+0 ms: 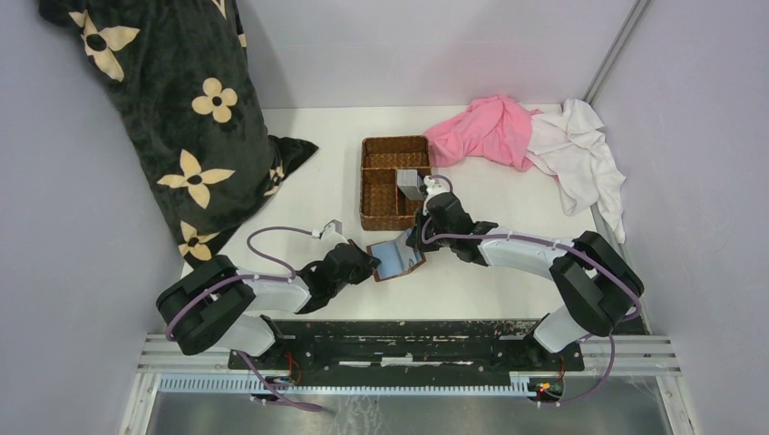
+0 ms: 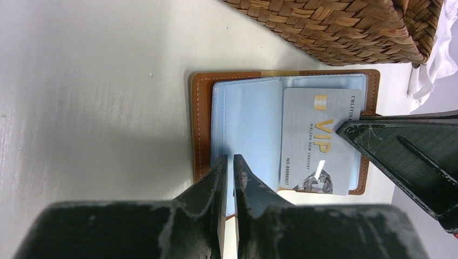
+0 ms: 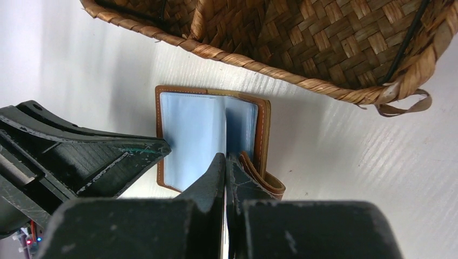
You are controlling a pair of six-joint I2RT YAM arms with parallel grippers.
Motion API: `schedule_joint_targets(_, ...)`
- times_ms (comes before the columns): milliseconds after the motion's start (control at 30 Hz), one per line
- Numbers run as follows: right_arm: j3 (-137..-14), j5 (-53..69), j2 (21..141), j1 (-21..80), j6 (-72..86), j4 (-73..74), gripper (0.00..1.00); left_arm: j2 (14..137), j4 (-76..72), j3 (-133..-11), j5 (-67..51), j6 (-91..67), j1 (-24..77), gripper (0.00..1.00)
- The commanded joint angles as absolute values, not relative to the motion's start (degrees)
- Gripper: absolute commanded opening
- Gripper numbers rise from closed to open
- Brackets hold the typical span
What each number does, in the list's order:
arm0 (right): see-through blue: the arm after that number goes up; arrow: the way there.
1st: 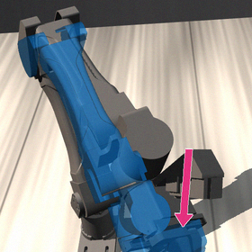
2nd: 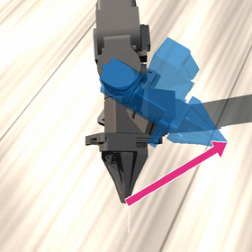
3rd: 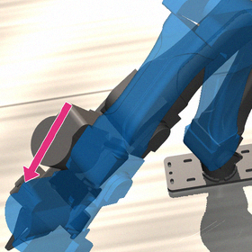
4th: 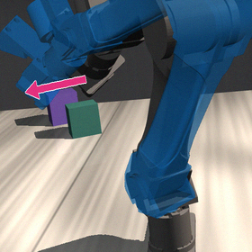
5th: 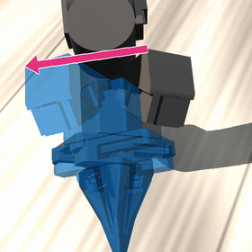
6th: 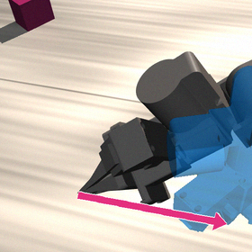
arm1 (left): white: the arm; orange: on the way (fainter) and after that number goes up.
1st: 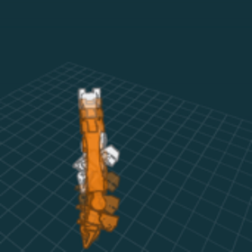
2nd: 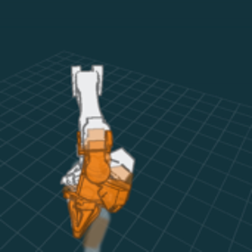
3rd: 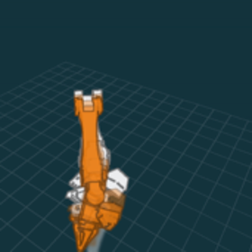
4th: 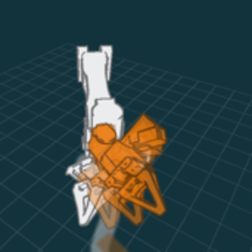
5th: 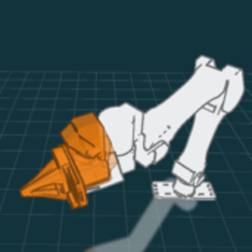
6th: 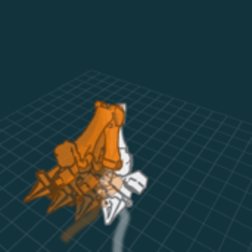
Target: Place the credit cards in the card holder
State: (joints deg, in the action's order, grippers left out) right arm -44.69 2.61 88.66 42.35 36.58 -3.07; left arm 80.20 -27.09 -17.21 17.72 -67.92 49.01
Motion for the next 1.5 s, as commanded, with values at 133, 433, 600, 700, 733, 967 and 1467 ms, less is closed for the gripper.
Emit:
schedule_joint_targets(133, -43.15, 7.98, 89.04, 39.77, 40.20, -10.16, 0.01, 82.82, -22.41, -18.27, 18.73, -67.24, 49.28, 0.16)
schedule_joint_targets(433, -41.59, 12.58, 90.75, 36.95, 43.99, -14.32, 0.01, 83.25, -22.41, -17.68, 18.81, -67.06, 49.30, 0.16)
schedule_joint_targets(600, -40.50, 13.70, 92.42, 36.13, 45.41, -16.60, 0.01, 83.05, -22.41, -17.34, 18.98, -66.92, 49.29, 0.16)
schedule_joint_targets(700, -39.93, 13.58, 92.70, 35.95, 45.15, -16.97, 0.01, 83.01, -22.41, -17.13, 19.09, -66.91, 49.24, 0.16)
schedule_joint_targets(733, -39.80, 13.62, 92.72, 35.96, 45.17, -17.15, 0.01, 83.10, -22.41, -17.12, 19.07, -66.92, 49.30, 0.16)
schedule_joint_targets(967, -38.73, 14.80, 93.17, 35.18, 45.48, -17.87, 0.01, 84.34, -22.33, -17.32, 18.91, -66.80, 49.26, 0.16)
schedule_joint_targets(1467, -35.92, 16.13, 97.20, 34.88, 45.08, -19.59, 0.01, 84.44, -14.83, -19.89, 21.42, -65.61, 49.31, 0.15)
